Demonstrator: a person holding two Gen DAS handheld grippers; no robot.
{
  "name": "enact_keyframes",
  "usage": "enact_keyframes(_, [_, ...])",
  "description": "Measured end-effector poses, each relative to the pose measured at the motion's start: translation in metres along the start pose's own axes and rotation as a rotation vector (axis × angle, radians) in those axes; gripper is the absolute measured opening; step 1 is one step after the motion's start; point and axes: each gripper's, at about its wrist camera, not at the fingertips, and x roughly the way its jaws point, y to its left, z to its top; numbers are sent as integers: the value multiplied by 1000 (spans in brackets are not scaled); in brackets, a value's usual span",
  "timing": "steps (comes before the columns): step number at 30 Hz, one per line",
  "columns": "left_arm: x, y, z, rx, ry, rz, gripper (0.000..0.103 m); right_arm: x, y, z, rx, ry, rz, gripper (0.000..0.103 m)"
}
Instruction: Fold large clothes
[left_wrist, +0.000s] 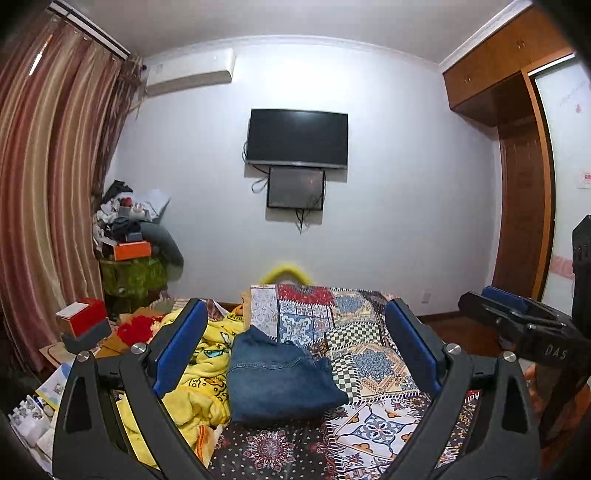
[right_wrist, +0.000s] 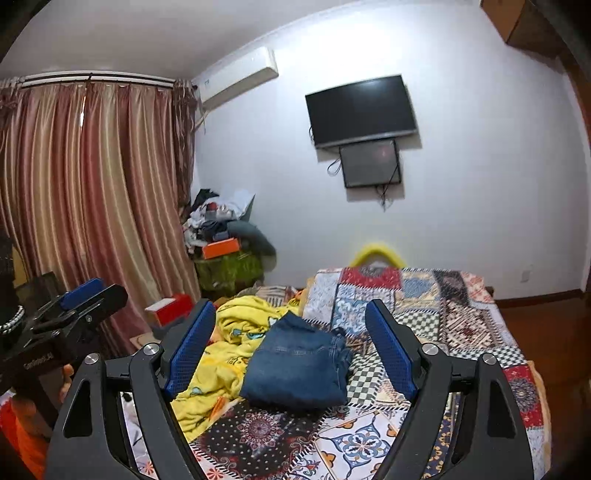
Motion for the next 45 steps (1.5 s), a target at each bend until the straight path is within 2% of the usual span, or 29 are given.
enact_keyframes(3, [-6,-5,-6,2,3,16,101,-5,5,-4,-8,-10,-18,91])
enact_keyframes(6, [-4,-5,-12,6,14,46,103,-6,9,-9,-33,-5,-45,103])
enact_keyframes(9, [-2,-7,-17,10,29,51,103,-3,10,-13,-52,-9,-82,103])
enact_keyframes(14, [1,-5,-19,3,36,53,103,3,4,-14,-32,13,-92,103])
enact_keyframes(45, [6,-7,-26,10,54,61,103,-8,1,-13,-32,24,-102,103])
